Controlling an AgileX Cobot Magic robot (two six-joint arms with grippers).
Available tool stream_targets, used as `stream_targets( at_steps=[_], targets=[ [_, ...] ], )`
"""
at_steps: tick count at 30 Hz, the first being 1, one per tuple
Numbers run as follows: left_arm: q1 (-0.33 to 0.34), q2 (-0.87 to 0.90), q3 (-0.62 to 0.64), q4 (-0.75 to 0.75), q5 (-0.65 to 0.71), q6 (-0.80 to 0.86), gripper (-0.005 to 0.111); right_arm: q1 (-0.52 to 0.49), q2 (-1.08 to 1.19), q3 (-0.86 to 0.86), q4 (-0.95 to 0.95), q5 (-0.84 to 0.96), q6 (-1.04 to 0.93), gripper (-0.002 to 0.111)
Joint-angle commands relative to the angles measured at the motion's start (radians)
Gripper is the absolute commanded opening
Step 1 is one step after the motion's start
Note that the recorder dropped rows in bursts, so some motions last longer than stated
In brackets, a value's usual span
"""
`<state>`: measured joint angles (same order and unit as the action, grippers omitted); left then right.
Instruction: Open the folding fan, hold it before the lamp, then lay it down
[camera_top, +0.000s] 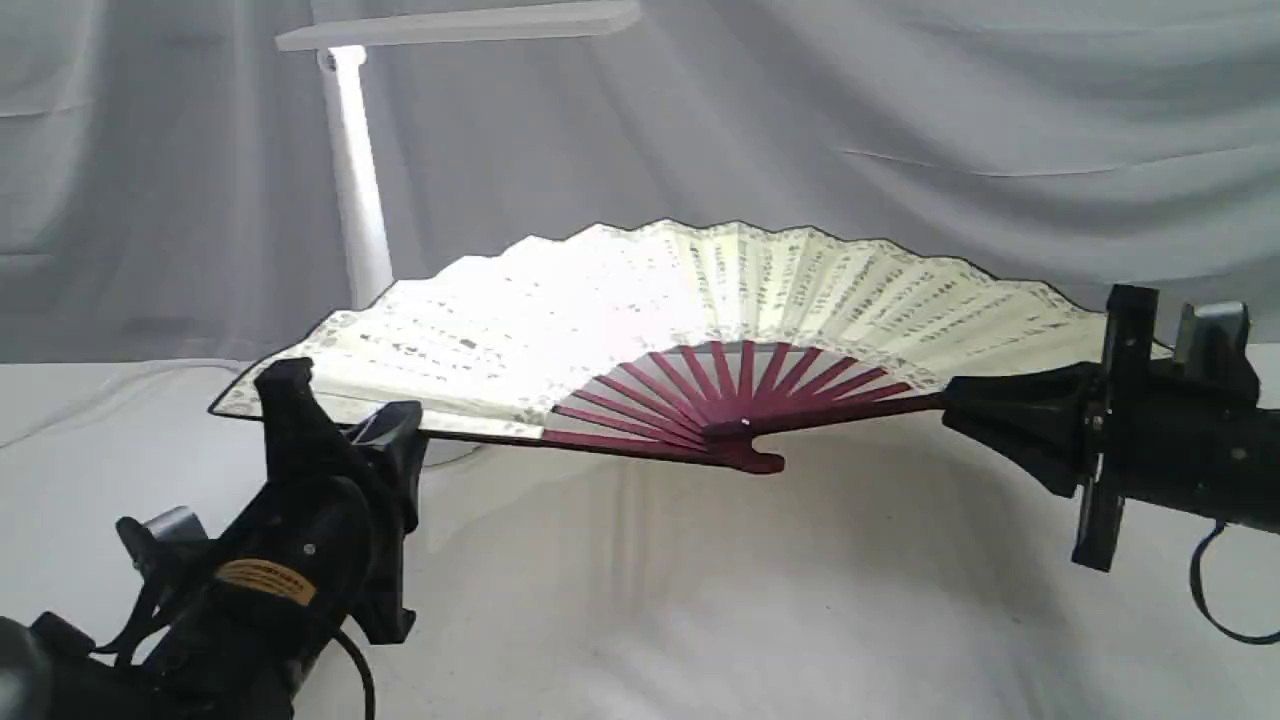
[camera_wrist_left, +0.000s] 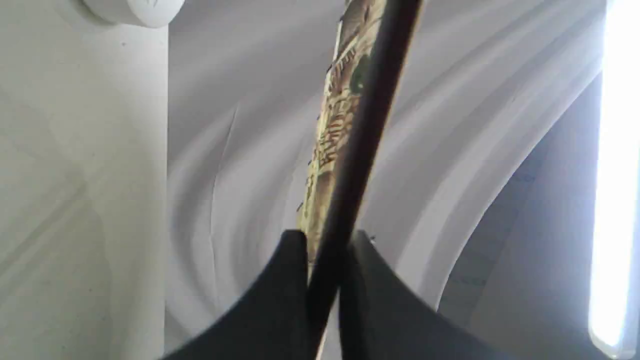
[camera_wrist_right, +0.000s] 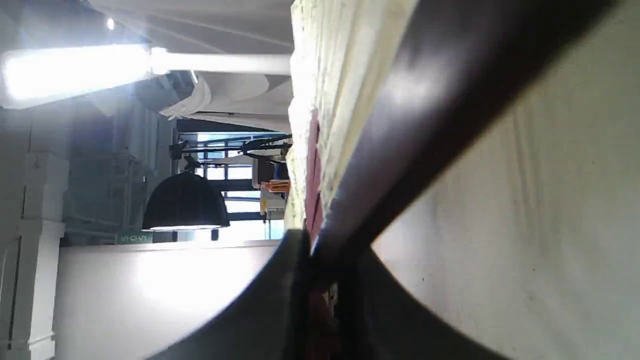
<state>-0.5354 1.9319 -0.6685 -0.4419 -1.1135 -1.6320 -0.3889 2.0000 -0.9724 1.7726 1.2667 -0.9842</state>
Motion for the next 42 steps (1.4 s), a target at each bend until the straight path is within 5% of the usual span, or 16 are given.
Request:
stream_targets(
  at_steps=[1, 21, 29, 42],
  targets=[
    [0.052, -0.036, 0.003, -0.169, -0.108, -0.056, 0.0, 0.023, -0.006, -0.048, -0.028, -0.093, -0.018, 0.0],
    [0.2, -0.189, 0.003, -0.003, -0.075, -0.064, 0.0, 0.16, -0.006, -0.24, -0.028, -0.175, 0.146, 0.0],
    [0.199, -0.272, 0.003, -0.01, 0.105, -0.057, 0.0, 0.16, -0.033, -0.24, -0.028, -0.153, 0.162, 0.0],
    [0.199, -0.332, 0.001, -0.019, 0.098, -0.057, 0.0, 0.16, -0.167, -0.24, -0.028, -0.198, 0.185, 0.0]
  ],
)
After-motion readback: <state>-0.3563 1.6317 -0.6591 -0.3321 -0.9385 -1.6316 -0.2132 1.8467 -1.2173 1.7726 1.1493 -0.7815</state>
